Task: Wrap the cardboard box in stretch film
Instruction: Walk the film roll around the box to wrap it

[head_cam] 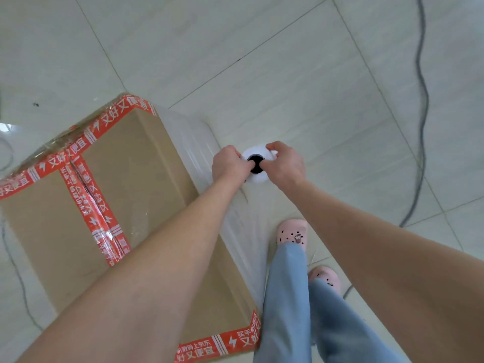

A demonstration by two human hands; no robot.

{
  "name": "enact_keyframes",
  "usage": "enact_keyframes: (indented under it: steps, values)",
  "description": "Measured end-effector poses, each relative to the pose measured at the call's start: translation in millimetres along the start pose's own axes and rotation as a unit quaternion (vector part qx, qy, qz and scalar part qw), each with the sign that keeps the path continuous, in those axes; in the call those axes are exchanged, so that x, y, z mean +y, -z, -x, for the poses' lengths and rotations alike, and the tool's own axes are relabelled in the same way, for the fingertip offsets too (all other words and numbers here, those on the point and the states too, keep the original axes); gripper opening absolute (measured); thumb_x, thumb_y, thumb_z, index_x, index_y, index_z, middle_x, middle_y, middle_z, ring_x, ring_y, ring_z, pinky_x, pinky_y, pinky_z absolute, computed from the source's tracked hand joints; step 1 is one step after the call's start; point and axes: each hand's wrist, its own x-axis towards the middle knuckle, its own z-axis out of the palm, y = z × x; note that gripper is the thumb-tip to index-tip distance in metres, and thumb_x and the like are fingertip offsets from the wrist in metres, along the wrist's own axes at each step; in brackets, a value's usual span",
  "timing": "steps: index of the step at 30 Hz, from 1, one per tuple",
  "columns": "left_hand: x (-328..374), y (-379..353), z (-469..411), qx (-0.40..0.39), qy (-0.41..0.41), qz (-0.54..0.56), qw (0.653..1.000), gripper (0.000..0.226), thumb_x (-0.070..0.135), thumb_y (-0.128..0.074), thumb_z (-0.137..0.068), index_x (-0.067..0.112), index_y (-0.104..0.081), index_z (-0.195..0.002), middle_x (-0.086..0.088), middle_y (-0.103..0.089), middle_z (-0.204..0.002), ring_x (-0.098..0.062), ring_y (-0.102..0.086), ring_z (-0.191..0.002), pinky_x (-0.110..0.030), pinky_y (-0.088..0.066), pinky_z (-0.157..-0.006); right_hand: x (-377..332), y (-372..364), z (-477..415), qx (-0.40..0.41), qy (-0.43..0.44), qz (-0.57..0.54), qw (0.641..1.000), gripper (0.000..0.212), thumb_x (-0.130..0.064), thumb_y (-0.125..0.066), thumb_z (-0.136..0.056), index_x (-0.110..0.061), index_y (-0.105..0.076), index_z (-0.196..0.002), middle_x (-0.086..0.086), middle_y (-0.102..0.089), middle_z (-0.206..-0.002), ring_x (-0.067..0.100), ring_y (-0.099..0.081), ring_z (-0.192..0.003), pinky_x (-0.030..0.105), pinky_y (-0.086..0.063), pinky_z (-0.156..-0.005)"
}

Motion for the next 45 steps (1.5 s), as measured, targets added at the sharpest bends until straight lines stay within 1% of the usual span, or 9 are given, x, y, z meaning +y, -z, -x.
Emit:
enact_keyframes:
  steps: [5, 11, 19, 24, 29, 34, 38, 42, 45]
  values:
    - [8, 4, -5, -0.011, -0.132, -0.143, 0.981, 0.026, 0.018, -0.061, -0.081, 0.01, -0.053, -0.104, -0.007, -0.057, -0.102, -0.026, -0.056, -0.09, -0.03, -0.037, -0.065, -6, 1, -5, 0.008, 0.005, 0.022, 1.0, 0.045, -0.017, -0.059, -0.084, -0.028, -0.056, -0.127, 0.001, -0.061, -0.116, 0.018, -0.054, -0.086, 0.024, -0.043, -0.066]
    - [16, 2, -16, -0.014, -0.226, -0.216, 0.95, 0.023, 0.015, -0.054, -0.083, 0.016, -0.058, -0.106, -0.004, -0.056, -0.102, -0.026, -0.057, -0.09, -0.031, -0.039, -0.066, -10, 4, -12, -0.019, 0.011, 0.04, 0.999, 0.043, -0.018, -0.058, -0.082, -0.028, -0.057, -0.124, -0.002, -0.062, -0.105, 0.019, -0.058, -0.087, 0.023, -0.04, -0.057]
    - [24, 13, -28, 0.004, -0.125, -0.162, 0.979, 0.012, 0.016, -0.053, -0.08, 0.014, -0.059, -0.09, -0.003, -0.061, -0.089, -0.025, -0.057, -0.081, -0.028, -0.039, -0.06, -37, 9, -29, -0.054, 0.036, 0.133, 0.989, 0.048, -0.019, -0.058, -0.08, -0.027, -0.054, -0.126, -0.002, -0.062, -0.113, 0.017, -0.057, -0.085, 0.029, -0.05, -0.077]
    - [23, 28, -38, 0.018, -0.012, -0.064, 0.998, 0.012, 0.024, -0.057, -0.078, 0.014, -0.057, -0.084, -0.005, -0.066, -0.089, -0.027, -0.065, -0.079, -0.034, -0.055, -0.071, -50, 1, -35, -0.041, 0.043, 0.085, 0.995, 0.053, -0.022, -0.058, -0.083, -0.022, -0.044, -0.133, 0.004, -0.046, -0.129, 0.018, -0.049, -0.09, 0.028, -0.044, -0.073]
    - [19, 52, -48, -0.015, 0.068, -0.05, 0.996, 0.022, 0.031, -0.057, -0.081, 0.01, -0.062, -0.087, -0.007, -0.071, -0.076, -0.023, -0.07, -0.071, -0.033, -0.057, -0.074, -73, -7, -45, -0.083, 0.029, 0.074, 0.993, 0.055, -0.024, -0.059, -0.084, -0.019, -0.041, -0.136, 0.006, -0.054, -0.113, 0.02, -0.051, -0.086, 0.028, -0.043, -0.07]
    - [26, 56, -54, 0.012, -0.055, -0.152, 0.987, 0.022, 0.022, -0.056, -0.084, 0.012, -0.056, -0.103, -0.006, -0.063, -0.1, -0.027, -0.059, -0.09, -0.031, -0.041, -0.066, -87, -8, -53, -0.1, 0.028, 0.104, 0.989, 0.053, -0.024, -0.062, -0.081, -0.021, -0.048, -0.132, 0.003, -0.057, -0.115, 0.019, -0.053, -0.088, 0.027, -0.044, -0.071]
    - [40, 57, -62, 0.008, -0.179, -0.22, 0.959, 0.028, 0.018, -0.052, -0.083, 0.02, -0.059, -0.11, -0.001, -0.062, -0.106, -0.025, -0.058, -0.096, -0.031, -0.042, -0.071, -92, -3, -57, -0.104, 0.03, 0.129, 0.986, 0.053, -0.022, -0.062, -0.082, -0.021, -0.048, -0.133, -0.002, -0.053, -0.101, 0.018, -0.054, -0.09, 0.031, -0.05, -0.083]
    - [48, 60, -72, 0.003, -0.206, -0.242, 0.948, 0.022, 0.013, -0.049, -0.083, 0.012, -0.059, -0.103, -0.005, -0.063, -0.099, -0.028, -0.058, -0.092, -0.03, -0.034, -0.065, -98, 1, -61, -0.09, 0.055, 0.172, 0.979, 0.052, -0.023, -0.06, -0.079, -0.021, -0.052, -0.13, -0.002, -0.057, -0.098, 0.02, -0.06, -0.097, 0.039, -0.05, -0.092]
    - [48, 63, -76, 0.023, -0.161, -0.194, 0.968, 0.016, 0.015, -0.052, -0.081, 0.012, -0.058, -0.096, -0.003, -0.058, -0.087, -0.027, -0.057, -0.085, -0.03, -0.036, -0.063, -107, 0, -66, -0.074, 0.07, 0.18, 0.978, 0.05, -0.023, -0.06, -0.076, -0.024, -0.055, -0.125, -0.006, -0.06, -0.1, 0.019, -0.061, -0.098, 0.04, -0.05, -0.091]
